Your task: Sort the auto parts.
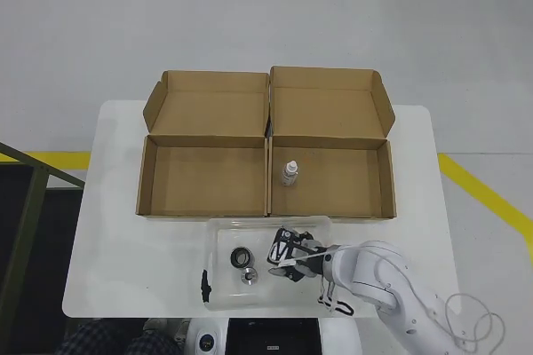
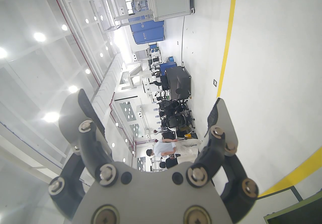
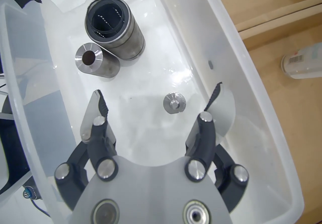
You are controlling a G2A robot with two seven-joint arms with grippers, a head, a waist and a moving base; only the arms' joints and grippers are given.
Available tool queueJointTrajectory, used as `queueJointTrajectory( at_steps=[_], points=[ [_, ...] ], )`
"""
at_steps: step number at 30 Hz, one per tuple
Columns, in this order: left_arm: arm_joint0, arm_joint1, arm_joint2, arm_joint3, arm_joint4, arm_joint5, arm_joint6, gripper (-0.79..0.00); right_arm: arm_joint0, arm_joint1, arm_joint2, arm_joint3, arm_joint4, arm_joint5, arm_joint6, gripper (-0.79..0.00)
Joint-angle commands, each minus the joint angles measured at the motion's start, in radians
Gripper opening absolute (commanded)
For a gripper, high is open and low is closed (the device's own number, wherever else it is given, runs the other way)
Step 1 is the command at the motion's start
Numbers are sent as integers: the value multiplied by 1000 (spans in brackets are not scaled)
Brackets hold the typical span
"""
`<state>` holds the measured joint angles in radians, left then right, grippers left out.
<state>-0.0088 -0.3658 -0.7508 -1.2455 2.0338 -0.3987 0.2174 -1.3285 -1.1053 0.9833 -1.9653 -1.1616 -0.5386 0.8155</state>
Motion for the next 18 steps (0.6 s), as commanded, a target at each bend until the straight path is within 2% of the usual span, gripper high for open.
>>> queueJointTrajectory(
  at_steps=[1, 6, 10, 18],
  points=[
    [0, 0, 0, 0, 0, 0, 0, 0, 8, -1, -2, 14, 2, 3, -1, -209],
    [0, 0, 0, 0, 0, 0, 0, 0, 26, -2, -7, 37, -7, 15, -7, -271],
    [0, 0, 0, 0, 0, 0, 0, 0, 36, -3, -11, 48, -18, 24, -1, -400],
    [0, 0, 0, 0, 0, 0, 0, 0, 46, -4, -25, 56, -38, 33, 17, -505]
  ],
)
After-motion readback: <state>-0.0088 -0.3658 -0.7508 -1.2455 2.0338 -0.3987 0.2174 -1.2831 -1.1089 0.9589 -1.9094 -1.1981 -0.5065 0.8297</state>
